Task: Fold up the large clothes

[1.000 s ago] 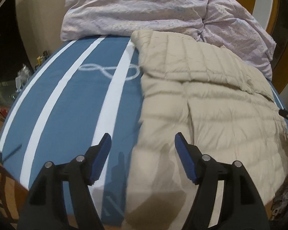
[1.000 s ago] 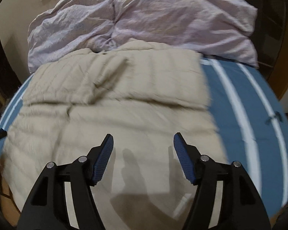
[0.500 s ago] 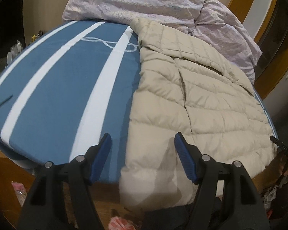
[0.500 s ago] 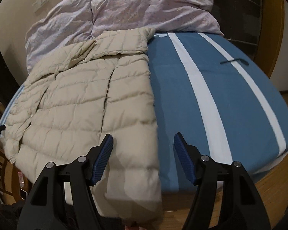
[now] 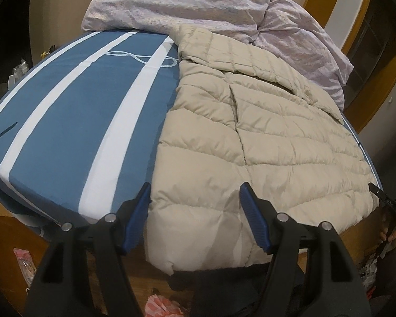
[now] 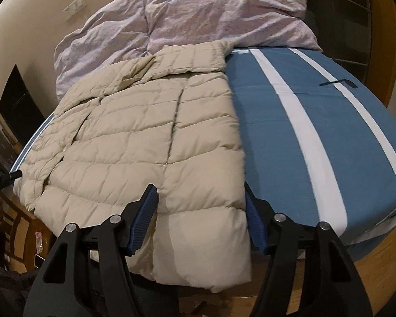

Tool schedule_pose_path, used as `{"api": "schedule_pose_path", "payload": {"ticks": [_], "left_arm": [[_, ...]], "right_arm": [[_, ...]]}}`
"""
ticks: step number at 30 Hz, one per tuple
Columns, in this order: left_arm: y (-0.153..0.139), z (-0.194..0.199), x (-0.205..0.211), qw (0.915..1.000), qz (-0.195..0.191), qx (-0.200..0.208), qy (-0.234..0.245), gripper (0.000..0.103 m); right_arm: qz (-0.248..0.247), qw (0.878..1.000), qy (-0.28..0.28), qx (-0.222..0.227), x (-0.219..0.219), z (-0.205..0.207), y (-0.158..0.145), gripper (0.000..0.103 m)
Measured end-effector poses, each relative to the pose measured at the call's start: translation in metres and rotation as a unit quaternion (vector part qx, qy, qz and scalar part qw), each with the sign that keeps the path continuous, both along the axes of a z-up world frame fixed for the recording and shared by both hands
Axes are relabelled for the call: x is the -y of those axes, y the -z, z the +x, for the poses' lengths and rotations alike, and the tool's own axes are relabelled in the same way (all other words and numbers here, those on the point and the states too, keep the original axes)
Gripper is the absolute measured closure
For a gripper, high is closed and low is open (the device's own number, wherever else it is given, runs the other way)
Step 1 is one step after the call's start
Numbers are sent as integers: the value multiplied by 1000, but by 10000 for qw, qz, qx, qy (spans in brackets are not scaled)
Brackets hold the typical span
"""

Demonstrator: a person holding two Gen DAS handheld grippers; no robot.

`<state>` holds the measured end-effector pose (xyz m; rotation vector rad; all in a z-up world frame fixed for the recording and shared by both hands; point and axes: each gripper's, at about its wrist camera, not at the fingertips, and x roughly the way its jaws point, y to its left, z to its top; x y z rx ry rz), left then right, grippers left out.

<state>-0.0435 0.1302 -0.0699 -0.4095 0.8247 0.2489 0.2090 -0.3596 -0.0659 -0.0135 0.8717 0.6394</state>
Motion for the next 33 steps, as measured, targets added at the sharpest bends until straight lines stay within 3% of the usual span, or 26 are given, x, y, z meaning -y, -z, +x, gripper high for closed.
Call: {"api": "schedule_pose_path", "payload": {"ticks": [4,12,15,25,31,32,33], "left_arm": [[0,-1,3,10000,-6,15,37,36],[0,-5,4,10000,-52,41,32,37],[1,-6,5,10000,-48,54,26,37],[0,-9,7,10000,-31,71,13,37],[1,-9,9,9999,110,39,32,37],[1,-9,10,9999,136,36,27,38],[1,-10,11,9999,145,38,32,46]], "right_arm": [[21,10000,-49,60,-2,-6,1,49],[105,9998,-123,95,-9,-11,2,81],[230,9996,-142,52,-9,-11,3,86],[1133,9934,98,-149,10,1,-10,91],[1291,9912,276,-121,10,10,-21,92],[1287,9911,301,-134,10,11,-21,92],[1275,9912,319,-152,9,12,-21,92]]}}
